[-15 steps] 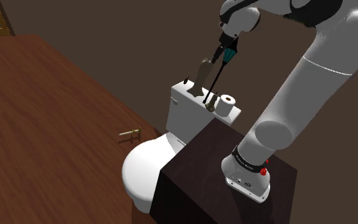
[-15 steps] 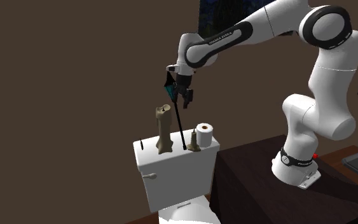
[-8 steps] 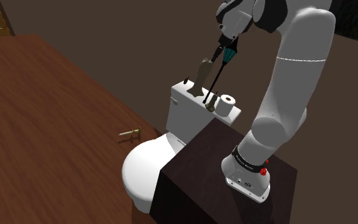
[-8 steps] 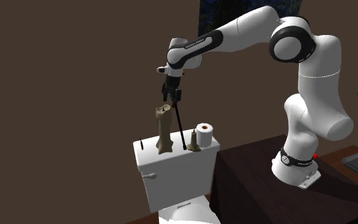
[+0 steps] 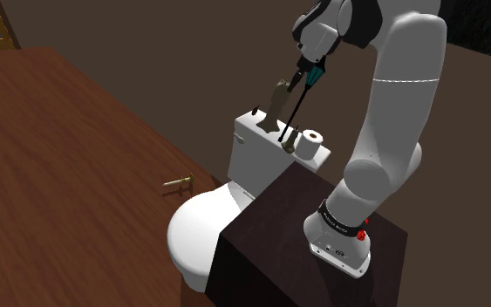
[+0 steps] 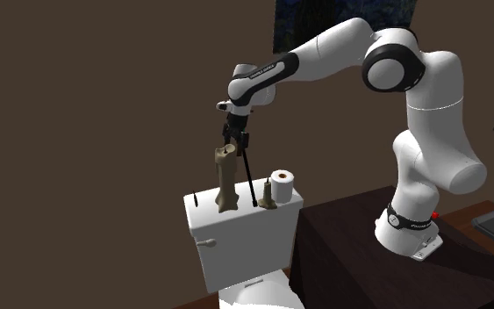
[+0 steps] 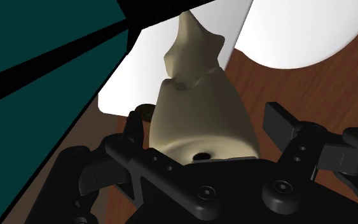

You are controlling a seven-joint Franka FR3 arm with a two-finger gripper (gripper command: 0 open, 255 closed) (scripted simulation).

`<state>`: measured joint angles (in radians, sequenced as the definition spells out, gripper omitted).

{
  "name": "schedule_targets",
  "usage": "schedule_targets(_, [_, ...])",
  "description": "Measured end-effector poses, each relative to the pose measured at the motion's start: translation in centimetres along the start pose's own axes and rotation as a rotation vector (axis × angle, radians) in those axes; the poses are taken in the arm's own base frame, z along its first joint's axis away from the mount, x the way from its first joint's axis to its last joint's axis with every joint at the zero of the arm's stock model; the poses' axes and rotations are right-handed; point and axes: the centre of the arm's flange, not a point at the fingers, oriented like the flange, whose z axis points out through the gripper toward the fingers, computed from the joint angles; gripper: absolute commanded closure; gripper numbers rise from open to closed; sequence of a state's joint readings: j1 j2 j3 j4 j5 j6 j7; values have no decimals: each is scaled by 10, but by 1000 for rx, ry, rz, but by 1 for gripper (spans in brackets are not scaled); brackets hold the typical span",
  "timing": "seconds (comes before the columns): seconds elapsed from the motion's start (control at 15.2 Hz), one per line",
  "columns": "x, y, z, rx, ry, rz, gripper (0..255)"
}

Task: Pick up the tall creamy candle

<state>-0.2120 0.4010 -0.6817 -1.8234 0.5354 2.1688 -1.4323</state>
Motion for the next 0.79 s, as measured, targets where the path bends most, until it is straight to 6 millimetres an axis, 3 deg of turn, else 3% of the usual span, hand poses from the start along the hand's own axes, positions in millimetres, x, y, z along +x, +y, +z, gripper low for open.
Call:
schedule_targets(0.07, [0,0,2,0,0,0,255])
schedule_targets(0.79, [0,0,1,-1,1,0,255])
